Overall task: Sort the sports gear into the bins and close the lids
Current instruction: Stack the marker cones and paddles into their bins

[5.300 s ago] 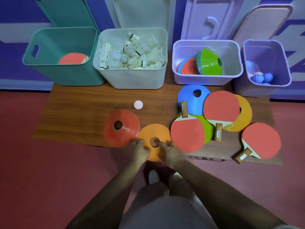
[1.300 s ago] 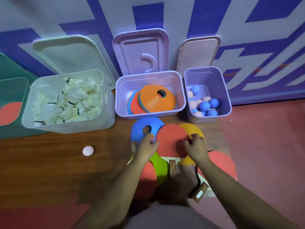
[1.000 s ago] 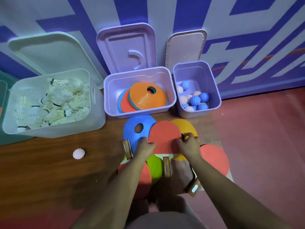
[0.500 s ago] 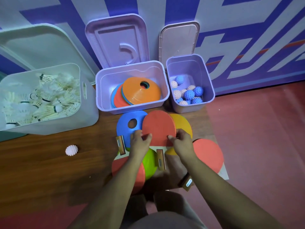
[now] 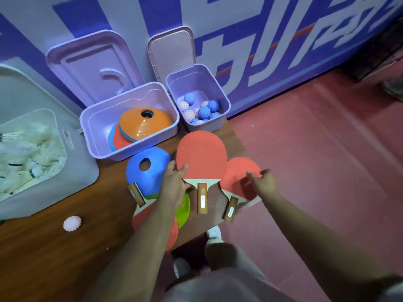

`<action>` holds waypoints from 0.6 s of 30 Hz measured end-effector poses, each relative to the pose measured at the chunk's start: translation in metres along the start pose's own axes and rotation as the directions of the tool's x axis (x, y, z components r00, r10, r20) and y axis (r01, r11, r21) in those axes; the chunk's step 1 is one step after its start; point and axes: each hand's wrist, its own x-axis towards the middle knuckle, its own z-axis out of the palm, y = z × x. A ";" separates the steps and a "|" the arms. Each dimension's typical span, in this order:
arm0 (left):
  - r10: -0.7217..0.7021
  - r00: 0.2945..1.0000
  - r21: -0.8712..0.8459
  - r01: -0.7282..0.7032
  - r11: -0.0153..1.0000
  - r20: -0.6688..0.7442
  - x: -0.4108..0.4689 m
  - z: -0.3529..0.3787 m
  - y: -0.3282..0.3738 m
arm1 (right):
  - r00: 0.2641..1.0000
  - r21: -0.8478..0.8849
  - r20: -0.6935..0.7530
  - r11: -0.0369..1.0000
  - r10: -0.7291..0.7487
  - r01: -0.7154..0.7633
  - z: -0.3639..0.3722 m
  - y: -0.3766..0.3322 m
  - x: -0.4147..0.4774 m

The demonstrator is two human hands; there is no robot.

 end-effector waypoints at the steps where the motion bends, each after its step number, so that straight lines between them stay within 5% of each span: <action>1: 0.002 1.000 0.015 -0.002 1.000 0.005 -0.002 0.003 -0.001 | 0.999 -0.058 -0.011 0.998 0.033 -0.033 -0.002 0.008 -0.001; 11: -0.048 0.998 0.082 0.045 0.996 0.034 0.002 0.010 -0.030 | 0.988 -0.064 -0.029 0.986 0.149 -0.151 0.034 0.030 -0.001; 15: -0.065 0.998 0.094 0.067 0.993 -0.025 0.013 -0.007 -0.040 | 0.970 0.067 -0.017 0.968 0.244 -0.242 0.042 0.028 0.008; 18: -0.079 0.995 0.074 0.083 0.994 -0.054 0.015 -0.018 -0.041 | 0.986 0.281 -0.035 0.948 0.166 -0.150 0.043 0.034 0.010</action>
